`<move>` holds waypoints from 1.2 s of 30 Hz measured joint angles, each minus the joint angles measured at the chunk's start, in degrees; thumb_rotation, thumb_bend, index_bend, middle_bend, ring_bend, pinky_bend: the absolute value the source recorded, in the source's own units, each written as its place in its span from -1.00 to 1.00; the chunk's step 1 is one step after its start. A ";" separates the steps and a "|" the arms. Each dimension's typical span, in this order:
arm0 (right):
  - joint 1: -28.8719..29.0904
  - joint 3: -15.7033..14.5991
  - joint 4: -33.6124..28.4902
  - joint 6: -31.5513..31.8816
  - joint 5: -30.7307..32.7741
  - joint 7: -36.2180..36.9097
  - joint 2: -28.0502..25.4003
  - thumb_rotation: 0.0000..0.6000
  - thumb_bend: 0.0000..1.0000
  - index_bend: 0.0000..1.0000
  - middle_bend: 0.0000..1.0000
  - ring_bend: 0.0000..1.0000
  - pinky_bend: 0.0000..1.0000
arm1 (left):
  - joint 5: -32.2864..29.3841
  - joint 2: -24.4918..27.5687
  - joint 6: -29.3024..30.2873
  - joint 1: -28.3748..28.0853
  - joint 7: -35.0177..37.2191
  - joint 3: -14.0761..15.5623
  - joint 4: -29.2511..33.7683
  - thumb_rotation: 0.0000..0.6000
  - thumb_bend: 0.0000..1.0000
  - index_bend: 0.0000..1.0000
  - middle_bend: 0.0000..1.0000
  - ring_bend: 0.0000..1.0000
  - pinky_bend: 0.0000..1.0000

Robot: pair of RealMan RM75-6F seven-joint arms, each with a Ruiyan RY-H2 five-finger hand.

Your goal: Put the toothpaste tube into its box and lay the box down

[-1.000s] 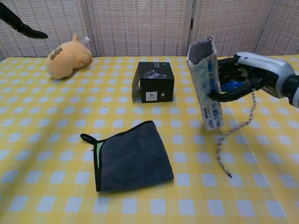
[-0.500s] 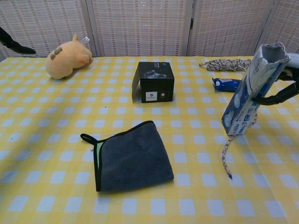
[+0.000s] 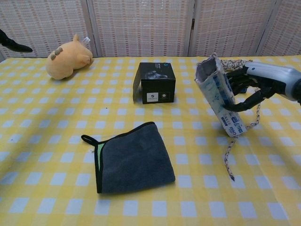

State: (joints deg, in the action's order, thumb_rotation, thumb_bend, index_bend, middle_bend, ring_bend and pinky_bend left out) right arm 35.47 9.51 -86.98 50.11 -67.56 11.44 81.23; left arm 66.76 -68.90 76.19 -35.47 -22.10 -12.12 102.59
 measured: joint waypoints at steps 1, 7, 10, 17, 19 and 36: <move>0.41 0.20 0.14 -0.23 0.41 -0.78 0.68 1.00 -0.33 -0.05 -0.22 -0.39 -0.54 | 0.08 0.13 0.09 0.17 0.03 -0.06 0.19 1.00 -0.68 -0.91 -0.89 -1.00 -1.00; 2.76 1.35 0.72 -1.32 3.13 -4.99 4.72 1.00 -0.33 -0.05 -0.22 -0.39 -0.54 | 0.33 1.09 0.33 1.14 0.29 -0.44 1.14 1.00 -0.68 -0.90 -0.89 -1.00 -1.00; 3.46 1.63 1.19 -1.58 4.04 -6.24 6.36 1.00 -0.33 -0.05 -0.23 -0.39 -0.54 | 0.35 1.42 0.11 1.42 0.28 -0.49 1.48 1.00 -0.68 -0.90 -0.89 -1.00 -1.00; 4.43 1.52 2.47 -2.75 4.70 -7.44 8.41 1.00 -0.33 -0.43 -0.58 -0.56 -0.62 | 0.73 1.74 -0.26 1.90 0.43 -0.67 1.94 1.00 -0.68 -0.90 -0.89 -1.00 -1.00; 4.58 1.39 2.36 -3.21 4.39 -7.36 8.36 1.00 -0.33 -0.66 -0.71 -0.65 -0.67 | 0.85 1.75 -0.33 1.97 0.36 -0.71 1.97 1.00 -0.68 -0.90 -0.89 -1.00 -1.00; -0.18 0.00 -6.82 5.00 -4.89 -6.08 -2.28 1.00 -0.33 -1.00 -1.00 -0.93 -0.98 | 2.74 3.90 0.21 4.07 0.28 0.08 2.36 1.00 -0.68 -0.91 -0.89 -1.00 -1.00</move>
State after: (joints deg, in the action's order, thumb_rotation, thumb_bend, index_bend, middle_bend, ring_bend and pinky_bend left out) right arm 35.29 9.51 -93.80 55.11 -72.45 5.36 78.95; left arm 69.50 -65.00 76.40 -31.41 -21.82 -12.04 104.96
